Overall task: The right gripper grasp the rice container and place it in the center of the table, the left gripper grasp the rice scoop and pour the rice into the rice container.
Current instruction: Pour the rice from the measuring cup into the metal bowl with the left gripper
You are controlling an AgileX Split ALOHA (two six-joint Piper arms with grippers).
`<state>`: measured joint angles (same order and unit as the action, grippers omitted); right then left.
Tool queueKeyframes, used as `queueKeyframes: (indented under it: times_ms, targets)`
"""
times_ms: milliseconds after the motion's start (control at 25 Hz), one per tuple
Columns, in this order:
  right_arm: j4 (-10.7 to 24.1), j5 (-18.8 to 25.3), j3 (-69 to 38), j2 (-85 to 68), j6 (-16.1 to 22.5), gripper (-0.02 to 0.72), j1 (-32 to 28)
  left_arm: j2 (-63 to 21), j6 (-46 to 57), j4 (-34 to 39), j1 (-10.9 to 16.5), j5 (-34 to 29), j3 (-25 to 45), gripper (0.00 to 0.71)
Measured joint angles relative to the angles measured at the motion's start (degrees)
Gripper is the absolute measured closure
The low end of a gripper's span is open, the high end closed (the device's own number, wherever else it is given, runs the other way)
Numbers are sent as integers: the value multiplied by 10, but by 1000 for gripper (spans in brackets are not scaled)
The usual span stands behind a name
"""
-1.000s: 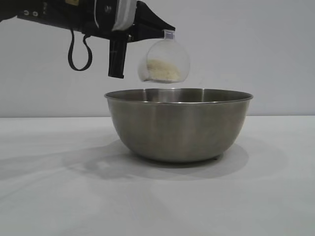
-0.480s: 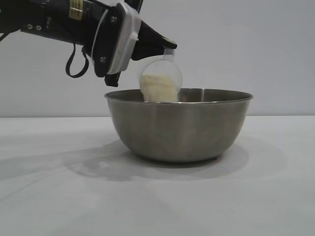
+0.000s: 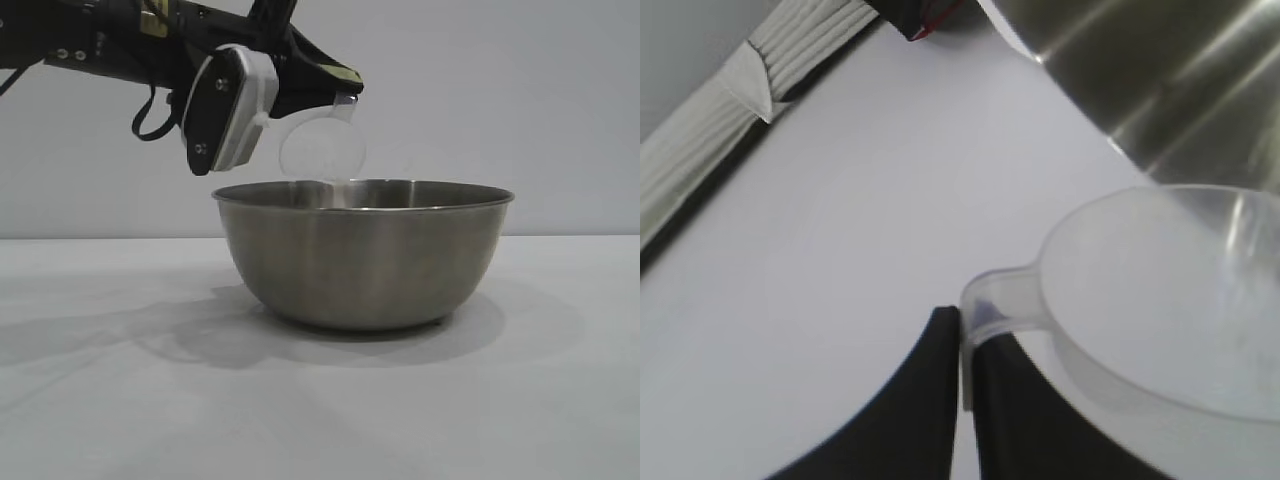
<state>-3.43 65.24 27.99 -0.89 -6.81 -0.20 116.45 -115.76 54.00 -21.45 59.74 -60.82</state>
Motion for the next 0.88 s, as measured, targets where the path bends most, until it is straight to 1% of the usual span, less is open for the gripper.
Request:
queueKeyframes:
  times_ms: [120, 360, 760, 880]
  targets:
    - [0, 0, 0, 0, 0, 498, 0, 0, -28, 13, 0, 3, 0, 710]
    - [0, 0, 0, 0, 0, 498, 0, 0, -40, 24, 0, 3, 0, 710]
    - [0, 0, 0, 0, 0, 498, 0, 0, -41, 38, 0, 3, 0, 710]
    - [0, 0, 0, 0, 0, 498, 0, 0, -14, 38, 0, 9, 0, 710]
